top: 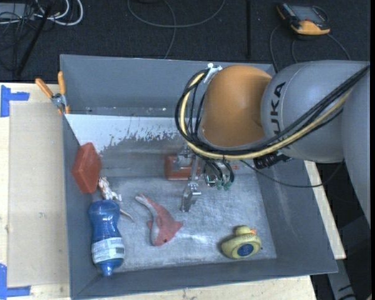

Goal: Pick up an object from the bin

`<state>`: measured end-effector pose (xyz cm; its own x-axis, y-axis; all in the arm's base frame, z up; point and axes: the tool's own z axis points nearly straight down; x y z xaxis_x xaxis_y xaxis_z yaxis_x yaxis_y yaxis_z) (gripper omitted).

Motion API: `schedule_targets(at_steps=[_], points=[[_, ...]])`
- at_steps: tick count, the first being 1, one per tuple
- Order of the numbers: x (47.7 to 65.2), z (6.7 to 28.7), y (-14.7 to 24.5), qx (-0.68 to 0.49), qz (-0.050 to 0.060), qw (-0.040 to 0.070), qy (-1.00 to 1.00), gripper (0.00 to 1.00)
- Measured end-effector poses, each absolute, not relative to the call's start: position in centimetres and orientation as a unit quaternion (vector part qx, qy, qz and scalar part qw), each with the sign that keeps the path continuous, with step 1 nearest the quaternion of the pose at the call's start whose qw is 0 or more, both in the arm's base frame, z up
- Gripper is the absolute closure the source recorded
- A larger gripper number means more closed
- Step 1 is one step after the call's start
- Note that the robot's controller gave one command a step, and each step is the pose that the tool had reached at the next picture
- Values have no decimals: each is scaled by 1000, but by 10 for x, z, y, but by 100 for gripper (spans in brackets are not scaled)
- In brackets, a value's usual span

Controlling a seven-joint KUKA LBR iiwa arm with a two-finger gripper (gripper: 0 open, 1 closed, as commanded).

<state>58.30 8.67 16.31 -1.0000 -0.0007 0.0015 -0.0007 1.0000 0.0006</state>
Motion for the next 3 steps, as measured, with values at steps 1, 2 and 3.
schedule_targets(at_steps=[1, 2, 3], points=[[599, 112, 58, 0, -1, -2, -1000, 0], [598, 82, 45, -12, -1, 16, -1000, 0], [592, 110, -9, 54, -1, 4, -999, 0]])
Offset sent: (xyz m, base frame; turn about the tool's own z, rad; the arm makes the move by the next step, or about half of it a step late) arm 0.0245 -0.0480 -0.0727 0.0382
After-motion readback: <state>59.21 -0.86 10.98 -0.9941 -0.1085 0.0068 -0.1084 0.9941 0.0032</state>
